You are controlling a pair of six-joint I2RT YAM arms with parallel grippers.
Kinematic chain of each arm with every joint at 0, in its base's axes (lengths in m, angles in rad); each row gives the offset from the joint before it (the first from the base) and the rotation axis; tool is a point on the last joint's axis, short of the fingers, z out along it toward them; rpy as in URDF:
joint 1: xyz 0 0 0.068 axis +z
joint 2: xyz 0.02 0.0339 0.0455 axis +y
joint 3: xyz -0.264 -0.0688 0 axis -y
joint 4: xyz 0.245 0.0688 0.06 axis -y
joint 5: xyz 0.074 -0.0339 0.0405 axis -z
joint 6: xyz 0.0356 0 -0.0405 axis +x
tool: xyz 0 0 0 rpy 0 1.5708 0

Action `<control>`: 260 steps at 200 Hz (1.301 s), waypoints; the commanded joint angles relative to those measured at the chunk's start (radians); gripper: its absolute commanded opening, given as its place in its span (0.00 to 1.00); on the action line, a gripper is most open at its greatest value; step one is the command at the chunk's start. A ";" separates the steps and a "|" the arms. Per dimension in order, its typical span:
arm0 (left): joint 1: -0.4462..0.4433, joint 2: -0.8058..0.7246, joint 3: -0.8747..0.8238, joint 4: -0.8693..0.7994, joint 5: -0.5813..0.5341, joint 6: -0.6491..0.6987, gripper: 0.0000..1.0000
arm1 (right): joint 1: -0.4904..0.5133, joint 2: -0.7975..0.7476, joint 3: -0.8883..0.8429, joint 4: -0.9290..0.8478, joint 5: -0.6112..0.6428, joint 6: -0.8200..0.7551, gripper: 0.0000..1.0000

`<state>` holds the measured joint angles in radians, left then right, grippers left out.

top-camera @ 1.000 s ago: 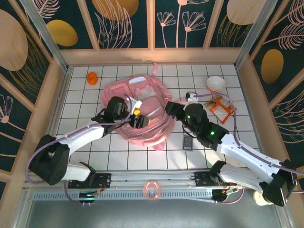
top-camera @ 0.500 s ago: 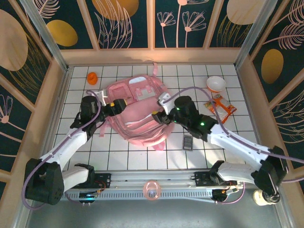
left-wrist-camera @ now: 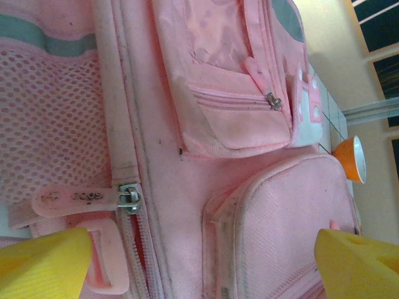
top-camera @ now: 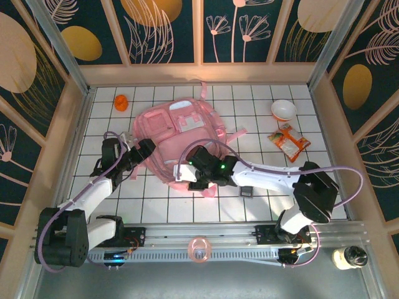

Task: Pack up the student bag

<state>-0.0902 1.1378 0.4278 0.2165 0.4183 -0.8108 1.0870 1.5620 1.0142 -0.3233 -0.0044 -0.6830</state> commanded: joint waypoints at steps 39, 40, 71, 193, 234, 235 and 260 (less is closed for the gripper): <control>0.008 -0.036 0.014 -0.011 -0.054 -0.022 0.90 | 0.010 0.045 -0.014 0.038 0.080 -0.053 0.58; 0.008 -0.037 0.014 -0.011 -0.054 -0.023 0.90 | 0.009 0.045 -0.016 0.041 0.084 -0.053 0.58; 0.008 -0.047 0.012 -0.016 -0.069 -0.022 0.90 | -0.002 0.052 -0.073 0.150 0.171 -0.058 0.52; 0.021 -0.022 0.029 -0.004 0.054 0.094 0.83 | -0.190 -0.275 -0.141 0.101 -0.045 -0.117 0.00; 0.022 0.066 -0.051 0.212 0.192 -0.040 0.76 | -0.226 -0.292 -0.150 0.080 -0.035 -0.126 0.00; 0.022 0.067 -0.053 0.217 0.195 -0.044 0.75 | -0.225 -0.292 -0.150 0.080 -0.035 -0.127 0.00; 0.021 0.080 -0.088 0.291 0.226 -0.088 0.69 | -0.226 -0.289 -0.154 0.087 -0.043 -0.124 0.00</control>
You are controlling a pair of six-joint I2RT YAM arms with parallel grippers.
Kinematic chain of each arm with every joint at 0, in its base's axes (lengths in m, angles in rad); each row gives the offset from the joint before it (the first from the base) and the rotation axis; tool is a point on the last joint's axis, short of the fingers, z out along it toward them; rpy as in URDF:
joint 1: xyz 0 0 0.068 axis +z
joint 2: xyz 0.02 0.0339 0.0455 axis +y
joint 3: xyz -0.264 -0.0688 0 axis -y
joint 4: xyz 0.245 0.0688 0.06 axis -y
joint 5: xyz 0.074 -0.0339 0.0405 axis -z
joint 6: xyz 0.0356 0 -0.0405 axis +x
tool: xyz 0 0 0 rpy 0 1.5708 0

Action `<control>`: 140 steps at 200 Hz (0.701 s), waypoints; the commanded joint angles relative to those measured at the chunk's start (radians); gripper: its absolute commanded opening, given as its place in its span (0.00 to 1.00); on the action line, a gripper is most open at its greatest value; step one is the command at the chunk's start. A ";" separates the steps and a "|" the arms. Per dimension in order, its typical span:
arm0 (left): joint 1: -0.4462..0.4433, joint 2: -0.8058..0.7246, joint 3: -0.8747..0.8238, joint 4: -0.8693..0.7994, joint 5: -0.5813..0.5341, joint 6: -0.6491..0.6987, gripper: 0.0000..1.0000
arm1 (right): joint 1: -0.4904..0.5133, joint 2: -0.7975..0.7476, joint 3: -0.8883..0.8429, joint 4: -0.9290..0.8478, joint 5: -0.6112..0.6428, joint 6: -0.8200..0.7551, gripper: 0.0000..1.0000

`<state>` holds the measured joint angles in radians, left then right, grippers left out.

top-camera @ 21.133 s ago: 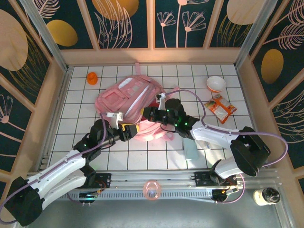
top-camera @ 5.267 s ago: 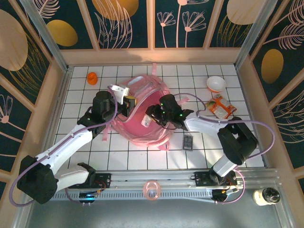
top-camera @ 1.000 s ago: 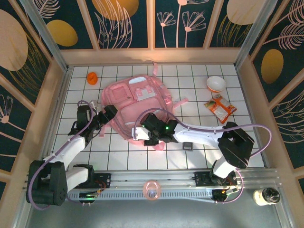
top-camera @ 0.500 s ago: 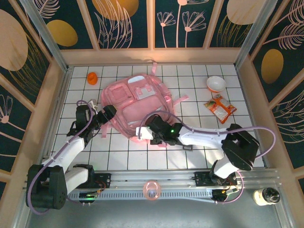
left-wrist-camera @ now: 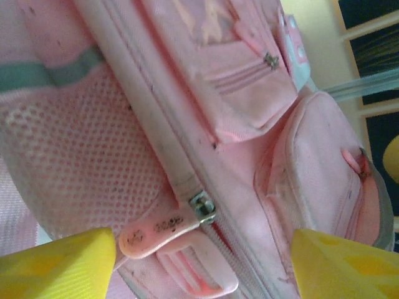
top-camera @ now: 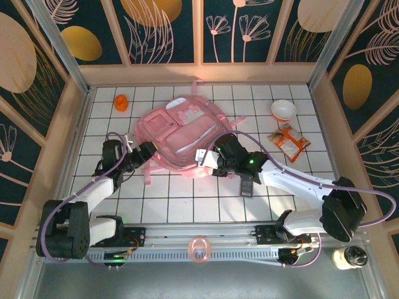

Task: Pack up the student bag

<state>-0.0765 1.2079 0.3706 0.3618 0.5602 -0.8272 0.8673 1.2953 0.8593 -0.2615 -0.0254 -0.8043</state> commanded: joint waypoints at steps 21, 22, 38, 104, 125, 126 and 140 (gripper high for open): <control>0.007 0.010 -0.037 0.130 0.073 -0.060 0.69 | -0.007 -0.015 0.004 0.027 -0.031 0.002 0.00; 0.007 0.011 -0.038 0.130 0.071 -0.059 0.69 | -0.007 -0.015 0.004 0.027 -0.031 0.002 0.00; 0.007 0.019 -0.044 0.151 0.051 -0.058 0.70 | -0.006 -0.007 0.010 0.023 -0.037 0.005 0.00; 0.007 0.088 -0.044 0.283 -0.018 -0.115 0.59 | -0.007 -0.014 0.022 0.004 -0.050 0.025 0.00; 0.007 0.094 -0.045 0.302 -0.035 -0.113 0.57 | -0.006 -0.017 0.021 0.004 -0.051 0.030 0.00; 0.007 0.094 -0.045 0.303 -0.035 -0.113 0.57 | -0.007 -0.017 0.021 0.004 -0.051 0.030 0.00; 0.007 0.108 -0.044 0.313 -0.044 -0.110 0.58 | -0.007 -0.016 0.022 0.003 -0.051 0.031 0.00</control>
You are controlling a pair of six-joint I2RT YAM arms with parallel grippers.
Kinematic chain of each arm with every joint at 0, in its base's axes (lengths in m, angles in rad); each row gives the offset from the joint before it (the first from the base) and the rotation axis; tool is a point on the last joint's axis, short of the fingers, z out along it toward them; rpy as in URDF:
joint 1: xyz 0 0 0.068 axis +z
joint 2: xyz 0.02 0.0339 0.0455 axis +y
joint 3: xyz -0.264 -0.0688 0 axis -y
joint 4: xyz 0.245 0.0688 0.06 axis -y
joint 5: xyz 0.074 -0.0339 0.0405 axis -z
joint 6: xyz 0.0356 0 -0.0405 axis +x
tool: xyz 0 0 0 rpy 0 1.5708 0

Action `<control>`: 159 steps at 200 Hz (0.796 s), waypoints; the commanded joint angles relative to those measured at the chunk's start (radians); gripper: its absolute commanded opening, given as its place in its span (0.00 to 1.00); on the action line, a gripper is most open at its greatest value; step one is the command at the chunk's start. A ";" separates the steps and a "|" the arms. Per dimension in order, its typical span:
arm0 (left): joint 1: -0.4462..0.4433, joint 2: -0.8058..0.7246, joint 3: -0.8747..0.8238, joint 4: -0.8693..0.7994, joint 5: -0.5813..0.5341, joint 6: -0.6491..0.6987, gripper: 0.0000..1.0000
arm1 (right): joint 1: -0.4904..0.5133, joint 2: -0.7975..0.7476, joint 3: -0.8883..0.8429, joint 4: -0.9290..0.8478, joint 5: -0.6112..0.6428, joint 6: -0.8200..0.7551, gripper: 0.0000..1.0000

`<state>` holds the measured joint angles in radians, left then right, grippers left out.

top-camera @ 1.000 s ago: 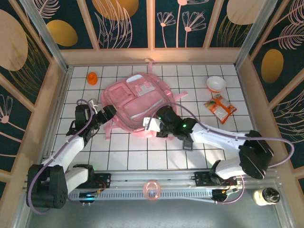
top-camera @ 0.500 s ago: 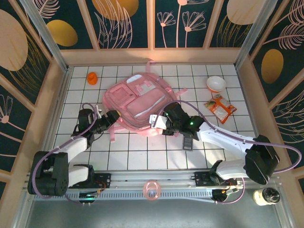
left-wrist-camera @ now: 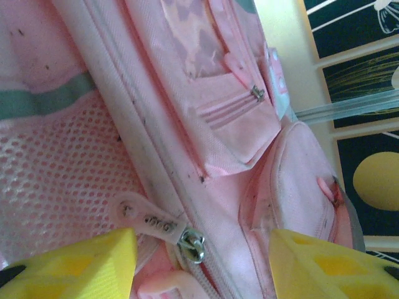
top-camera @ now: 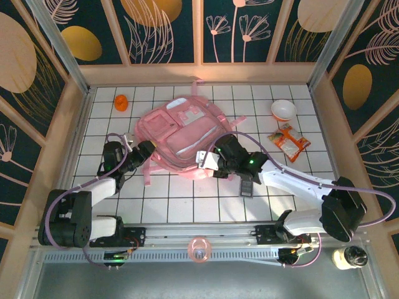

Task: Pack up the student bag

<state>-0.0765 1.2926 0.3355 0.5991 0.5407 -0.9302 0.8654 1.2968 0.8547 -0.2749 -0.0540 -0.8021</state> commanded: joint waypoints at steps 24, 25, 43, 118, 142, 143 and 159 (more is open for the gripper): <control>0.007 0.067 -0.008 0.111 -0.032 -0.018 0.59 | -0.005 -0.014 0.032 0.017 -0.023 0.029 0.00; 0.007 0.068 -0.008 0.113 -0.032 -0.019 0.59 | -0.004 -0.014 0.032 0.017 -0.023 0.030 0.00; 0.007 0.100 -0.007 0.144 -0.029 -0.030 0.58 | -0.005 -0.014 0.035 0.015 -0.023 0.030 0.00; 0.008 0.177 0.031 0.223 -0.023 -0.029 0.49 | -0.005 -0.023 0.032 0.014 -0.017 0.040 0.00; 0.007 0.178 0.024 0.237 0.005 -0.038 0.46 | -0.005 -0.025 0.030 0.015 -0.015 0.042 0.00; 0.007 0.177 0.024 0.238 0.006 -0.038 0.46 | -0.005 -0.025 0.030 0.015 -0.015 0.042 0.00; 0.007 0.166 0.009 0.252 0.029 -0.047 0.45 | -0.005 -0.025 0.029 0.017 -0.016 0.044 0.00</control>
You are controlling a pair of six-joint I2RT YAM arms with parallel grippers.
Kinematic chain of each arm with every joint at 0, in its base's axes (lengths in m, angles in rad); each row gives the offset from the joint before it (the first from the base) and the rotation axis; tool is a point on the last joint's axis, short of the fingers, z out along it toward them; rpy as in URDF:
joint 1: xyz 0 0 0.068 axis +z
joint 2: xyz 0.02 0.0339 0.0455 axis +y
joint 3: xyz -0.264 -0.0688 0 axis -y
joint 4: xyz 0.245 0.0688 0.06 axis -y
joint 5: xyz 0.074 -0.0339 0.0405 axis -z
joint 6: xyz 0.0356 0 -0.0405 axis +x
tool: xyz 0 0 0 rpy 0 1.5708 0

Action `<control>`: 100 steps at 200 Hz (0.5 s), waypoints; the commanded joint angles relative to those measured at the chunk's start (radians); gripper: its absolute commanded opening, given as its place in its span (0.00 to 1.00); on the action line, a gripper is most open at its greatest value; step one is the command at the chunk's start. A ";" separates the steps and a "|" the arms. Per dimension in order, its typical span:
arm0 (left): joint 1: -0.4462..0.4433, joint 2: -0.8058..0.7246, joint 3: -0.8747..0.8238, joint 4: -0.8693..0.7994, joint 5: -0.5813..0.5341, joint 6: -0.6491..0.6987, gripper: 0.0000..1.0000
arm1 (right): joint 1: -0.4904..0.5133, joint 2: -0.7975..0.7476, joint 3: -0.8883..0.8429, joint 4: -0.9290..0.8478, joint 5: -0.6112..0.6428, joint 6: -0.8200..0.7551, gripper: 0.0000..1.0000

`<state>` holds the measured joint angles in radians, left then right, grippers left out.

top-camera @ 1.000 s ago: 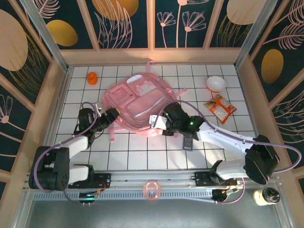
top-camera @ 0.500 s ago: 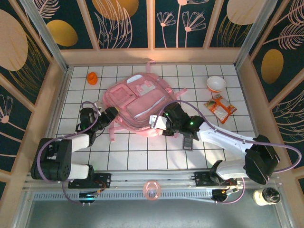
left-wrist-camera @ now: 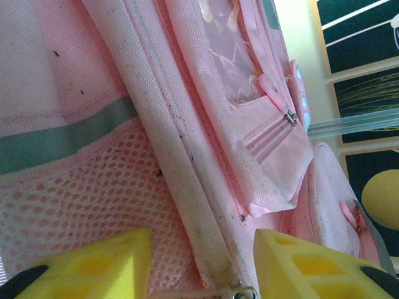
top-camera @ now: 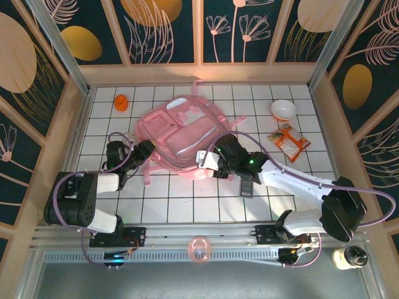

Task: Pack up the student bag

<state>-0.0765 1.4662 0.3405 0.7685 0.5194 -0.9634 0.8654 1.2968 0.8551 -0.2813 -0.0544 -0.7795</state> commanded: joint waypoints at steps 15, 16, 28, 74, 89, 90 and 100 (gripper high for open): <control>0.007 -0.022 -0.010 0.093 0.072 -0.020 0.41 | -0.005 -0.025 0.028 0.025 -0.015 0.022 0.00; 0.007 -0.022 -0.010 0.092 0.073 -0.019 0.41 | -0.005 -0.025 0.028 0.024 -0.015 0.022 0.00; 0.007 -0.032 -0.015 0.087 0.089 -0.016 0.36 | -0.005 -0.023 0.027 0.025 -0.015 0.022 0.00; 0.007 -0.072 -0.025 0.026 0.086 0.015 0.24 | -0.005 -0.022 0.028 0.030 -0.010 0.025 0.00; 0.007 -0.085 -0.023 -0.007 0.078 0.030 0.20 | -0.005 -0.022 0.029 0.030 -0.009 0.028 0.00; 0.007 -0.087 -0.023 -0.008 0.078 0.031 0.20 | -0.005 -0.022 0.029 0.030 -0.009 0.028 0.00; 0.007 -0.099 -0.020 -0.033 0.071 0.047 0.18 | -0.005 -0.022 0.028 0.031 -0.007 0.031 0.00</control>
<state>-0.0727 1.4082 0.3225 0.7658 0.5678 -0.9646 0.8654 1.2968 0.8551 -0.2817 -0.0536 -0.7761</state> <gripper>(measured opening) 0.201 0.038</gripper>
